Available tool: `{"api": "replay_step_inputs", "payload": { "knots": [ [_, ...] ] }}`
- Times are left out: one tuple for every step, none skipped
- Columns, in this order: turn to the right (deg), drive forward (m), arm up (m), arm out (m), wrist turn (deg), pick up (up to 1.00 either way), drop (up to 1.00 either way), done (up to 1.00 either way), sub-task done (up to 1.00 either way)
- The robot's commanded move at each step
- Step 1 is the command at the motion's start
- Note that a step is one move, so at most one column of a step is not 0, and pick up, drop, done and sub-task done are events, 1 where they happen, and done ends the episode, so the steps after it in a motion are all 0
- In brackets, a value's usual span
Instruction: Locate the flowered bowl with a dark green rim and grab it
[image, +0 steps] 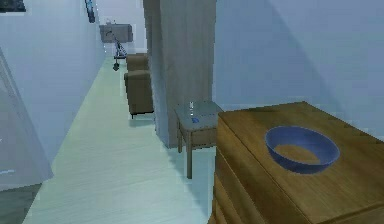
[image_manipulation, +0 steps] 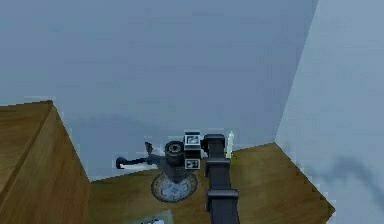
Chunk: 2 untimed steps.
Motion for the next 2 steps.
{"api": "replay_step_inputs", "payload": {
  "knots": [
    [0.0, 0.0, 0.0, 0.0, 27.0, 0.0, 0.0, 0.0, 0.0],
    [0.0, 0.0, -0.3, 0.0, 0.0, 0.0, 0.0, 0.0, 0.0]
  ]
}}
